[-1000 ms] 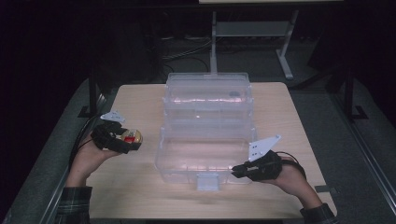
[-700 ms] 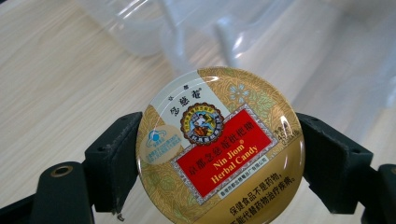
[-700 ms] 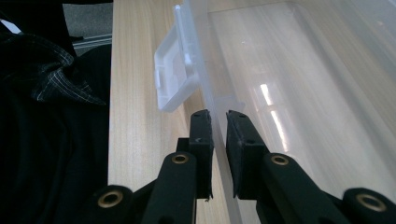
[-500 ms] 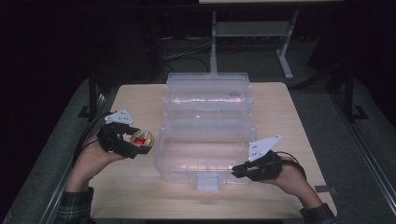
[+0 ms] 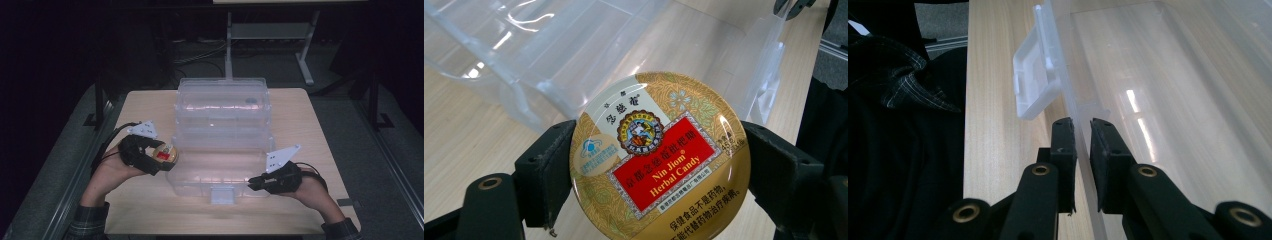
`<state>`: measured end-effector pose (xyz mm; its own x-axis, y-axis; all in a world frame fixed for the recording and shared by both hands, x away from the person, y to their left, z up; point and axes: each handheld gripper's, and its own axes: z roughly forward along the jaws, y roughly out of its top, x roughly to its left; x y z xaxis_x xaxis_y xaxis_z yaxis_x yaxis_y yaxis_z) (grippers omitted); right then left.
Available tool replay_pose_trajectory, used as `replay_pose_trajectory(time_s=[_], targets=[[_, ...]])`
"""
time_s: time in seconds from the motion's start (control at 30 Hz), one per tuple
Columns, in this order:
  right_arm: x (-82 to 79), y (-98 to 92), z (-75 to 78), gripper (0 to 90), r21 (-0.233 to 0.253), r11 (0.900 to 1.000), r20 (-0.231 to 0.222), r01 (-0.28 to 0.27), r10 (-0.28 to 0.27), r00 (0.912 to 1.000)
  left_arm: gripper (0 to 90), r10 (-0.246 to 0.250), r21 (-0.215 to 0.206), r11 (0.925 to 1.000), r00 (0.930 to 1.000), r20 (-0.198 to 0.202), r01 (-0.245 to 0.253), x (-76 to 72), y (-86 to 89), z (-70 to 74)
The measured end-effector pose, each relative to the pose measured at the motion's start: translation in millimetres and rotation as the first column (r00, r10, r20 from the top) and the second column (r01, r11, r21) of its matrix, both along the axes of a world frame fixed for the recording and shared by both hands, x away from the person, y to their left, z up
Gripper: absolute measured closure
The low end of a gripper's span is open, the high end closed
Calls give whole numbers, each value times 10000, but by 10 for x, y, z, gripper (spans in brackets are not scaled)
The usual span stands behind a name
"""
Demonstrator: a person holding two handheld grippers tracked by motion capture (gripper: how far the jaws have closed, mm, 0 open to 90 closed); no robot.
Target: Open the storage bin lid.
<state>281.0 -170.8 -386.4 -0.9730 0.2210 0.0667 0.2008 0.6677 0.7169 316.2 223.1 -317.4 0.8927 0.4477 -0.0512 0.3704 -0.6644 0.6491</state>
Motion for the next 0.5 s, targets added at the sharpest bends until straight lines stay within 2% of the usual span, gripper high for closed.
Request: replay_pose_trajectory(time_s=[0.5], targets=[[3,0,-1,807,19,10000,22,-18,17,10000,200,-301,178,9994,9995,-127,304,15,-164,-157]])
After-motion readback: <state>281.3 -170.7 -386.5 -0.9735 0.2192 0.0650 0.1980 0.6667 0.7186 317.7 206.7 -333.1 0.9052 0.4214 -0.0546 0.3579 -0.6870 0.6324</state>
